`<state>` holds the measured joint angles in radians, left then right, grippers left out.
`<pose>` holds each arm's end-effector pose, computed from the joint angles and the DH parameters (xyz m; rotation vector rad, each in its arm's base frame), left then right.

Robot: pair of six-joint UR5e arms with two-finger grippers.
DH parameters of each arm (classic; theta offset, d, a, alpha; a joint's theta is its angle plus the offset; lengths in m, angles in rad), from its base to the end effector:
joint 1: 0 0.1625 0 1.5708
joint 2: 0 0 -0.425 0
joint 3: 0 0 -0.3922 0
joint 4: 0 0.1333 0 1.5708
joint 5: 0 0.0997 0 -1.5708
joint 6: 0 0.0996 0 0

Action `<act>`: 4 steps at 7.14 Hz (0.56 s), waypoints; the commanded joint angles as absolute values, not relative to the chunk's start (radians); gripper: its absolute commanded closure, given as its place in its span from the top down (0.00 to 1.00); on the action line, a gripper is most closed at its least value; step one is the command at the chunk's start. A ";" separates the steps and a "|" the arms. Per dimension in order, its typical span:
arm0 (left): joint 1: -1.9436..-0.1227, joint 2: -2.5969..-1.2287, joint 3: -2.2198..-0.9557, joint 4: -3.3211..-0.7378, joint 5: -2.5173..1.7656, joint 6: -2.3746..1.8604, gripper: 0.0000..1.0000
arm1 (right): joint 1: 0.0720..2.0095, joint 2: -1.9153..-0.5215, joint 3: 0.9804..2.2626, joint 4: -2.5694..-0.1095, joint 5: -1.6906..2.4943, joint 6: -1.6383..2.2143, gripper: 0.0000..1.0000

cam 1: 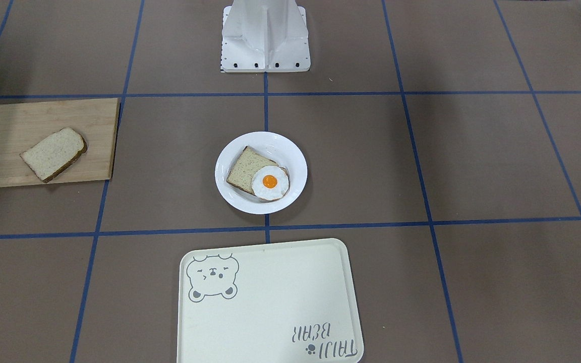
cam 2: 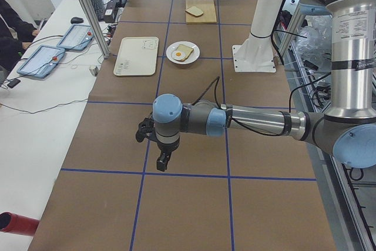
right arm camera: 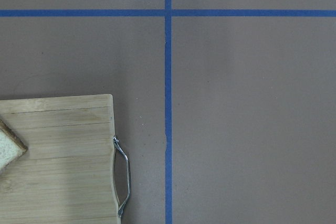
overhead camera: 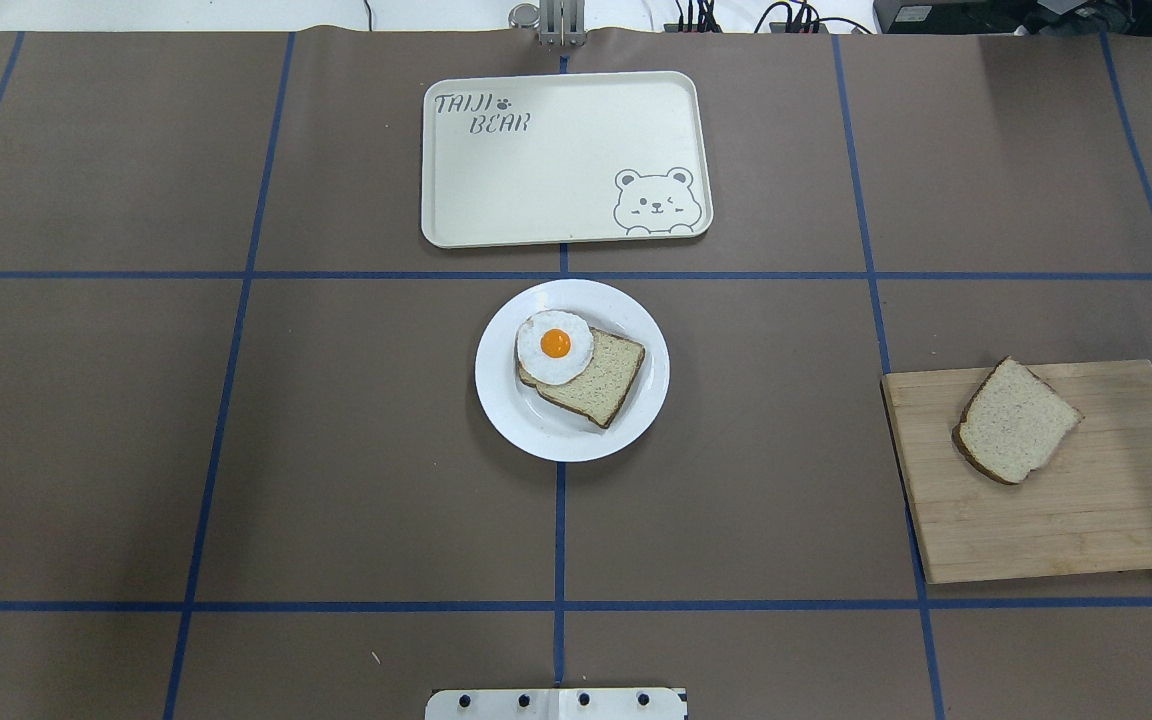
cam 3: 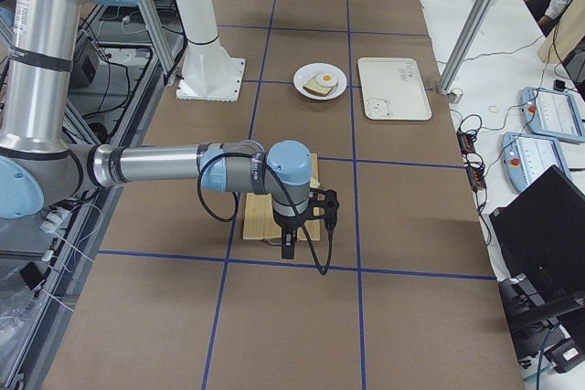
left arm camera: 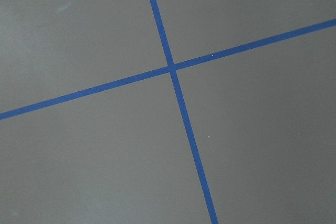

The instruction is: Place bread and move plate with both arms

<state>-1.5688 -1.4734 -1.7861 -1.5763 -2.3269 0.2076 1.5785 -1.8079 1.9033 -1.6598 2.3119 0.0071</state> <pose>-0.0641 -0.4561 0.5990 0.1948 0.7410 0.2459 0.0691 -0.3902 0.6111 0.0063 -0.7411 0.0117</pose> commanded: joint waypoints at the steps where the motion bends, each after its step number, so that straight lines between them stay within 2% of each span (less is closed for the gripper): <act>1: -1.568 -1.489 -1.856 -1.577 -2.322 0.206 0.98 | 1.577 -1.763 1.902 -1.613 2.315 0.017 1.00; 2: -1.569 -1.524 -1.879 -1.589 -2.325 0.204 0.98 | 1.577 -1.712 1.878 -1.507 2.307 0.017 1.00; 4: -1.569 -1.620 -1.823 -1.679 -2.330 0.204 0.98 | 1.577 -1.758 1.826 -1.398 2.414 0.014 1.00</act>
